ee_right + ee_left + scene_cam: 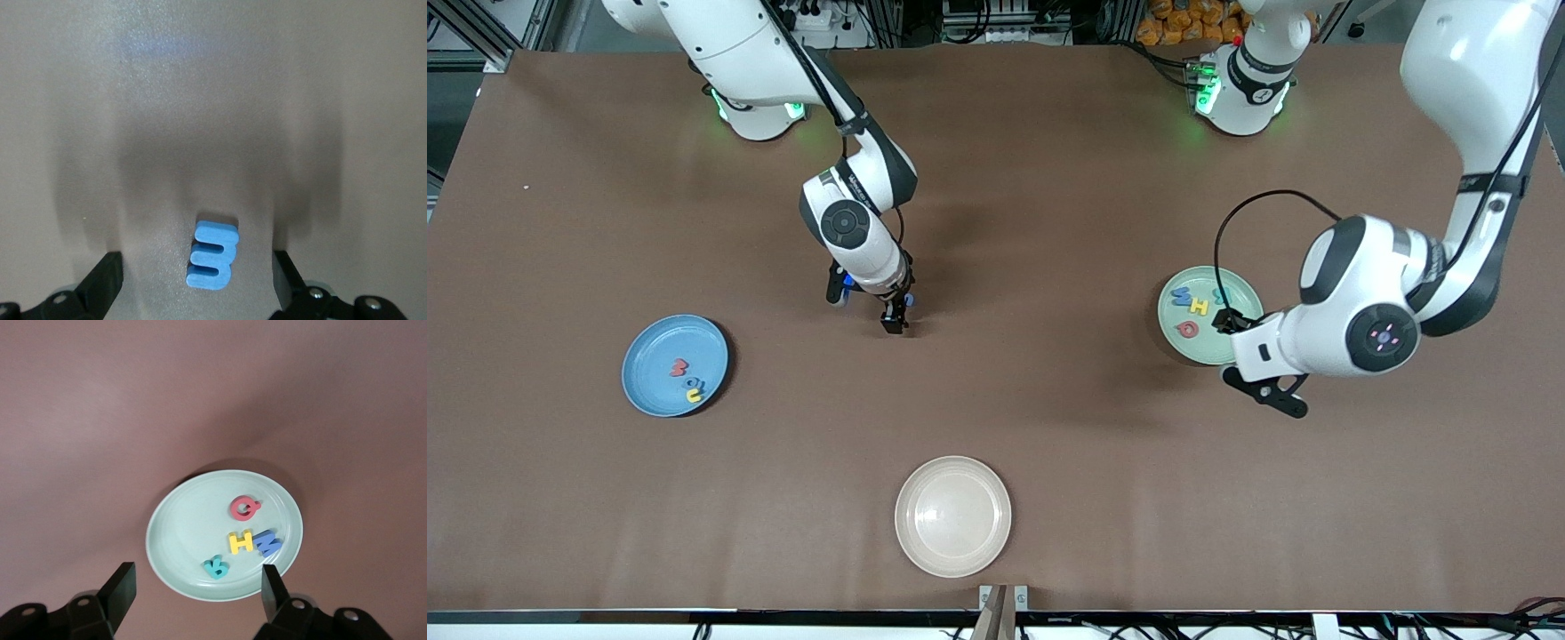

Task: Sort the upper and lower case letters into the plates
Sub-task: 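Lift the blue e with the right gripper while the left gripper withdraws, then lower the blue e onto the blue plate and open the right gripper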

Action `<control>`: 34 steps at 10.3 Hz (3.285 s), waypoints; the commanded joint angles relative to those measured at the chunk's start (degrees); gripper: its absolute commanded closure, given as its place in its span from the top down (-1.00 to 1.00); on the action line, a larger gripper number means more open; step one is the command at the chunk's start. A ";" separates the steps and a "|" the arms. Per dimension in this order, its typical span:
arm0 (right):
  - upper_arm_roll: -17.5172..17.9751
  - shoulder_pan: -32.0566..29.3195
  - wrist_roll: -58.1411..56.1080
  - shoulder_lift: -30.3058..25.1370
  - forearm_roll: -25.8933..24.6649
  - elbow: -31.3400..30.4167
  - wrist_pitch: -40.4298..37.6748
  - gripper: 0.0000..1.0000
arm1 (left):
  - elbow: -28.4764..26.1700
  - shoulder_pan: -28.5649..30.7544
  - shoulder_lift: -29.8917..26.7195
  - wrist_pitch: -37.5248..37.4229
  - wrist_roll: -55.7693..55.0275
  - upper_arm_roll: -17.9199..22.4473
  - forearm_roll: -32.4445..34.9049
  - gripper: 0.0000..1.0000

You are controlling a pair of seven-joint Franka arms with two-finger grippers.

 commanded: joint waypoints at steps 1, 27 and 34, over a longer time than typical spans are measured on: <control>-0.01 0.73 2.57 0.14 0.52 -0.75 1.88 1.00 | 1.31 0.51 -5.64 -3.28 0.19 0.49 -1.32 1.00; -18.38 -20.19 -72.14 -6.36 -18.21 8.74 -21.76 1.00 | -1.14 -14.34 -29.04 -12.79 -12.55 25.63 -10.38 1.00; -2.84 -35.91 -104.88 -20.93 -14.45 9.70 -35.10 1.00 | -1.05 -14.26 -28.51 -13.14 -5.87 28.53 -14.15 1.00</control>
